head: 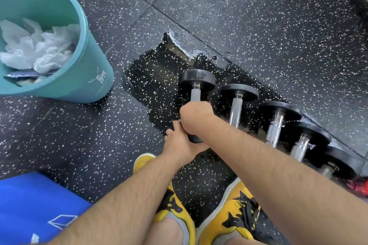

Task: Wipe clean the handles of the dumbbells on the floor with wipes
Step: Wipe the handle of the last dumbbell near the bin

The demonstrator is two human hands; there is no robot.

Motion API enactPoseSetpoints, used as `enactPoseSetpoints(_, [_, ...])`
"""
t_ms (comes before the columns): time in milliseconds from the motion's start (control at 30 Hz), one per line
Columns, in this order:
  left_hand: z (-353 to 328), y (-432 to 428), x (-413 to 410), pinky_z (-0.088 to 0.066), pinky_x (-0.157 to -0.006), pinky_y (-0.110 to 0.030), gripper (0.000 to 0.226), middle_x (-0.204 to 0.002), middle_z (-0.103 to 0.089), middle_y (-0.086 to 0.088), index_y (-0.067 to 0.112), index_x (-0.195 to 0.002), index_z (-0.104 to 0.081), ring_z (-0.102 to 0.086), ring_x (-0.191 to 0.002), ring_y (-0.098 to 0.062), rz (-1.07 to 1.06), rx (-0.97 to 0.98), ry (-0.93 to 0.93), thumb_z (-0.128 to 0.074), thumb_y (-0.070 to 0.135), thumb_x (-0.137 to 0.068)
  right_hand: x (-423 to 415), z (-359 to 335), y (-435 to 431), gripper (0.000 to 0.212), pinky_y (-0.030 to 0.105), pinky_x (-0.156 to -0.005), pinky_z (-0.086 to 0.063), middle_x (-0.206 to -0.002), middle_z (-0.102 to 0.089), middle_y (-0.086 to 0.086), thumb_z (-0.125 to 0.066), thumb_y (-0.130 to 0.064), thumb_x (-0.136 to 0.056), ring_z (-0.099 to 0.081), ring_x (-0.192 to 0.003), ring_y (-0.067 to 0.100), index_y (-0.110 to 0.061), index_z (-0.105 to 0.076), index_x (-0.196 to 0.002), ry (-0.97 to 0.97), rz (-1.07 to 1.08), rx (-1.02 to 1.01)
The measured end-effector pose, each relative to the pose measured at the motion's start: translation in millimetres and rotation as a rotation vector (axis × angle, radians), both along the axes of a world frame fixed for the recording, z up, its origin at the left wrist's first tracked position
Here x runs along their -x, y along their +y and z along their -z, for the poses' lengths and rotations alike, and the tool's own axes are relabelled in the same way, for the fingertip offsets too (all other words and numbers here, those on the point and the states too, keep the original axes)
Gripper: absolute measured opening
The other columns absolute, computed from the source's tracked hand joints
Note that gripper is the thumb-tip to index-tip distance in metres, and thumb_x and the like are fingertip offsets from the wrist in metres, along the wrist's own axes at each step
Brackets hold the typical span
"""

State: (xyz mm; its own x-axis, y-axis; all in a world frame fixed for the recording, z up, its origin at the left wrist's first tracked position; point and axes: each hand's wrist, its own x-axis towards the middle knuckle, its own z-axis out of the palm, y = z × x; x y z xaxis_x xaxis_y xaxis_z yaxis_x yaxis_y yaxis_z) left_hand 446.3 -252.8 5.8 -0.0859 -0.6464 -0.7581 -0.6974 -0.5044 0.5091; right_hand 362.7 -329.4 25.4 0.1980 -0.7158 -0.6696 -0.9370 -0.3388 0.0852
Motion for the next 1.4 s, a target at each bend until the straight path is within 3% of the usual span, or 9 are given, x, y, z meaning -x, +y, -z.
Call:
enactPoseSetpoints(133, [0.4,0.0,-0.6,-0.048,-0.101,-0.045,0.098,-0.127,-0.041,-0.004,0.026,-0.131,-0.032,-0.046,-0.120,-0.025,-0.019,-0.001,0.028,-0.087,0.066,-0.060,6.5,-4.8,-9.4,0.014,0.033,-0.050,-0.031,-0.080,-0.050,-0.004,-0.046,-0.027,-0.097,-0.048,-0.067,0.017,-0.017,-0.057,-0.096,-0.006,0.005,-0.173])
enactPoseSetpoints(333, [3.5,-1.3,0.6,-0.049,-0.102,-0.049,0.108,-0.134,-0.040,-0.009,0.018,-0.136,-0.030,-0.047,-0.124,-0.030,0.012,-0.003,-0.012,-0.084,0.071,-0.060,5.9,-8.2,-10.0,0.018,0.034,-0.068,-0.043,-0.106,-0.062,0.002,-0.053,-0.018,-0.098,-0.061,-0.088,0.026,-0.014,-0.062,-0.112,-0.078,0.059,0.089])
enactPoseSetpoints(500, [6.4,-0.2,0.4,-0.049,-0.103,-0.050,0.124,-0.139,-0.037,-0.010,0.017,-0.147,-0.022,-0.045,-0.128,-0.030,0.009,-0.025,-0.031,-0.084,0.076,-0.057,19.3,-1.8,-1.5,0.012,0.033,-0.066,-0.041,-0.083,-0.053,-0.002,-0.048,-0.016,-0.094,-0.055,-0.079,0.025,-0.021,-0.059,-0.096,-0.163,0.172,0.070])
enactPoseSetpoints(667, [6.4,0.5,0.6,-0.050,-0.101,-0.047,0.092,-0.126,-0.042,-0.004,0.031,-0.122,-0.032,-0.048,-0.120,-0.027,-0.008,-0.008,0.002,-0.087,0.069,-0.058,35.4,-0.1,9.5,0.023,0.031,-0.065,-0.041,-0.089,-0.064,-0.006,-0.048,-0.034,-0.099,-0.060,-0.089,0.019,-0.028,-0.070,-0.097,-0.363,0.277,-0.206])
enactPoseSetpoints(933, [3.2,-0.7,1.0,-0.050,-0.101,-0.047,0.110,-0.130,-0.039,-0.005,0.019,-0.139,-0.028,-0.045,-0.124,-0.027,-0.004,-0.010,-0.017,-0.085,0.072,-0.061,41.9,12.0,2.5,0.021,0.030,-0.054,-0.037,-0.067,-0.053,-0.003,-0.045,-0.025,-0.099,-0.055,-0.067,0.025,-0.021,-0.058,-0.083,-0.367,0.239,0.195])
enactPoseSetpoints(1100, [4.7,1.2,-0.1,-0.051,-0.100,-0.046,0.096,-0.124,-0.041,-0.002,0.029,-0.129,-0.031,-0.048,-0.120,-0.026,-0.005,0.003,0.004,-0.087,0.068,-0.061,42.8,8.6,15.6,0.024,0.031,-0.073,-0.051,-0.094,-0.065,-0.012,-0.050,-0.039,-0.099,-0.061,-0.087,0.014,-0.036,-0.070,-0.112,-0.476,0.472,-0.106])
enactPoseSetpoints(1167, [6.6,1.1,-0.6,-0.051,-0.099,-0.045,0.087,-0.121,-0.042,0.000,0.036,-0.120,-0.032,-0.049,-0.117,-0.024,-0.014,0.011,0.020,-0.087,0.068,-0.059,43.5,3.6,21.9,0.025,0.034,-0.077,-0.054,-0.097,-0.069,-0.009,-0.052,-0.040,-0.097,-0.063,-0.091,0.014,-0.034,-0.072,-0.111,-0.503,0.501,-0.201])
enactPoseSetpoints(1333, [5.8,0.2,0.6,-0.050,-0.098,-0.045,0.092,-0.122,-0.041,-0.001,0.029,-0.116,-0.028,-0.047,-0.117,-0.024,0.003,0.009,-0.001,-0.085,0.071,-0.058,41.1,1.5,8.0,0.021,0.031,-0.055,-0.040,-0.071,-0.056,-0.004,-0.048,-0.026,-0.096,-0.061,-0.075,0.024,-0.021,-0.069,-0.096,-0.355,0.184,0.053])
enactPoseSetpoints(1400, [5.0,0.2,0.9,-0.049,-0.100,-0.045,0.099,-0.125,-0.039,-0.003,0.024,-0.125,-0.029,-0.046,-0.120,-0.025,0.002,0.000,-0.004,-0.085,0.072,-0.060,42.1,3.3,-1.4,0.021,0.031,-0.056,-0.041,-0.070,-0.056,-0.003,-0.046,-0.023,-0.098,-0.061,-0.075,0.026,-0.019,-0.067,-0.098,-0.361,0.177,0.140])
